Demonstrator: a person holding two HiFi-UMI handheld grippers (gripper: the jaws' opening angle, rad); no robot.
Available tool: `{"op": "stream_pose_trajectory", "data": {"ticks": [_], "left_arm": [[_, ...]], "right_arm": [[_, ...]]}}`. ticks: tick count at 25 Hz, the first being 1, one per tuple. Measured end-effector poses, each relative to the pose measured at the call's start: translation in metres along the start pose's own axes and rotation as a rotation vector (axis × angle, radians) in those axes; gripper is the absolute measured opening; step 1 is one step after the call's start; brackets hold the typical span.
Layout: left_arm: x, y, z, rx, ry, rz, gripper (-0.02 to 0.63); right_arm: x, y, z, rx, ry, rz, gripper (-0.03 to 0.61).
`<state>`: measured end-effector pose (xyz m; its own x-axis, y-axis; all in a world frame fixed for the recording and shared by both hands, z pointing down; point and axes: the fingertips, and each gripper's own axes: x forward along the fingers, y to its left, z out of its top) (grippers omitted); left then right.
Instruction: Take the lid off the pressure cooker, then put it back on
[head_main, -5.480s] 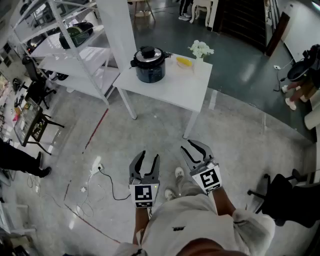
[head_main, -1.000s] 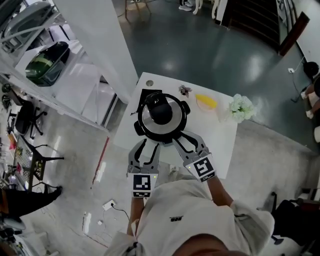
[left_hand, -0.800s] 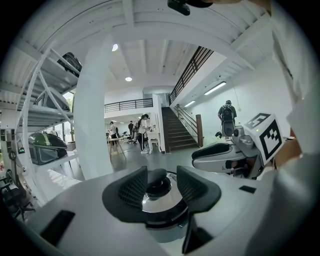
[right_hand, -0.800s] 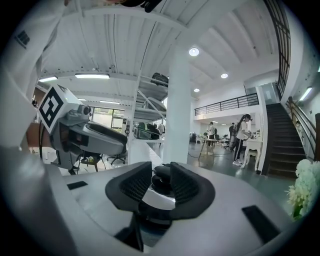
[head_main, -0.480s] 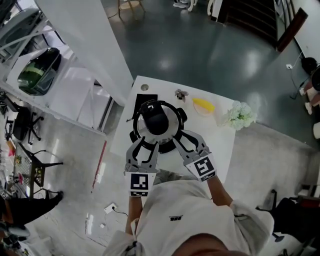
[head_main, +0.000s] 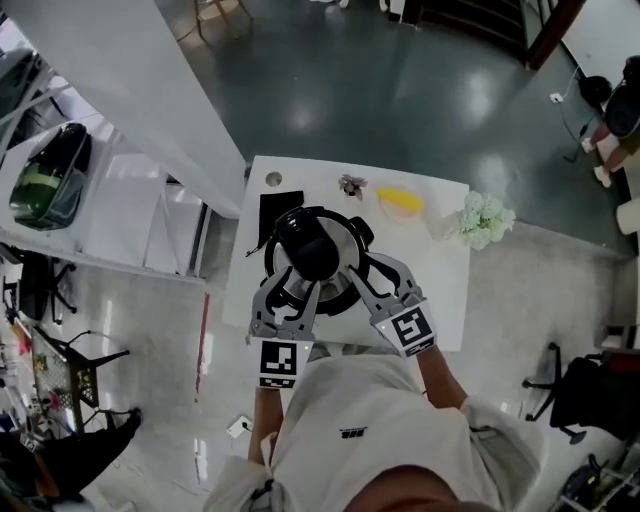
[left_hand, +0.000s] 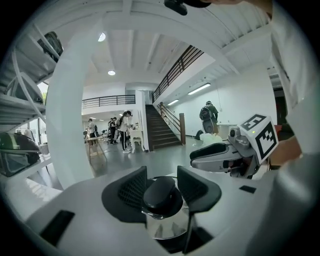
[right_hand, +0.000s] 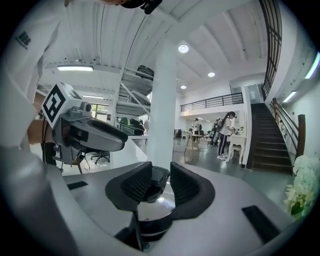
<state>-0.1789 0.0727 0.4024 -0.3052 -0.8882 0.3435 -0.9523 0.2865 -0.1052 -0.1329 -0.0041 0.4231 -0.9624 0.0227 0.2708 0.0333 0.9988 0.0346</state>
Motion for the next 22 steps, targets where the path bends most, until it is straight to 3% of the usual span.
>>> {"op": "stream_pose_trajectory", "data": {"ticks": [13, 22], "left_arm": [[0.042, 0.011, -0.034, 0.066, 0.115, -0.298, 0.253], [0.068, 0.005, -0.047, 0.115, 0.180, -0.430, 0.278]], "right_arm": [[0.026, 0.004, -0.021, 0.058, 0.079, -0.141, 0.117], [0.027, -0.001, -0.031, 0.120, 0.125, -0.233, 0.117]]}}
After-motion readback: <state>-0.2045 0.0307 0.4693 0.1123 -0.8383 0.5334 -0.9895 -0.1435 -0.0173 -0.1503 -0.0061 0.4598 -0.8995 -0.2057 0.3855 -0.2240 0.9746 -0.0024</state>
